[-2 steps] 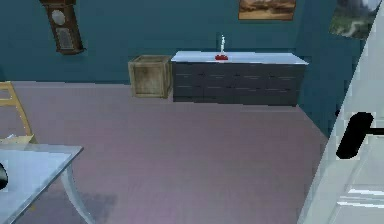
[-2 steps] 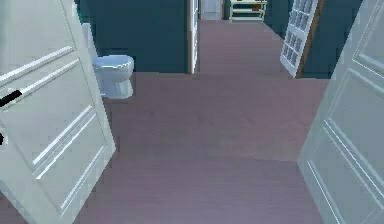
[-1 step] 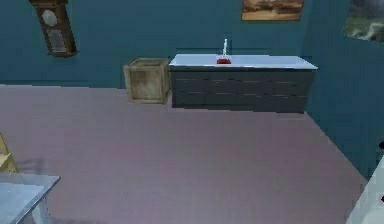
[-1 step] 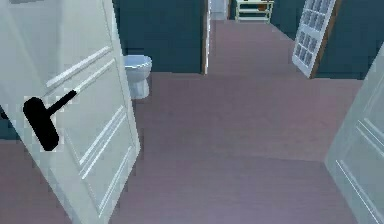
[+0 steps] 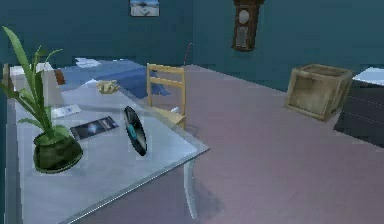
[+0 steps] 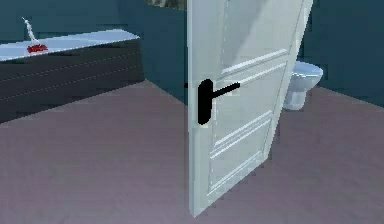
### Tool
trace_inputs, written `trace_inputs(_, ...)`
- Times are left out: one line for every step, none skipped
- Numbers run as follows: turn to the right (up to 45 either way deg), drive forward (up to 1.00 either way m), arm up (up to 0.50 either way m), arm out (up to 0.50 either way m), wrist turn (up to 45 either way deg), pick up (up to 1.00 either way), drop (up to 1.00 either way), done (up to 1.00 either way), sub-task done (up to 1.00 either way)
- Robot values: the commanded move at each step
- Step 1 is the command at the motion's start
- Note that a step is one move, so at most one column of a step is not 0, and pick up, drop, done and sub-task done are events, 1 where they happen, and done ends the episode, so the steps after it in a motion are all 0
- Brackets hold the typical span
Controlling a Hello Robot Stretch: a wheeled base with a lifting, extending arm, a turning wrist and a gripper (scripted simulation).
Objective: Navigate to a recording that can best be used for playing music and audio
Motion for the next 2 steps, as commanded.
trace_inputs(-15.0, 0.0, 0.0, 0.0, 0.0, 0.0, 0.0, 0.0, 0.0)
trace_inputs(0.0, 0.0, 0.0, 0.0, 0.0, 0.0, 0.0, 1.0, 0.0)
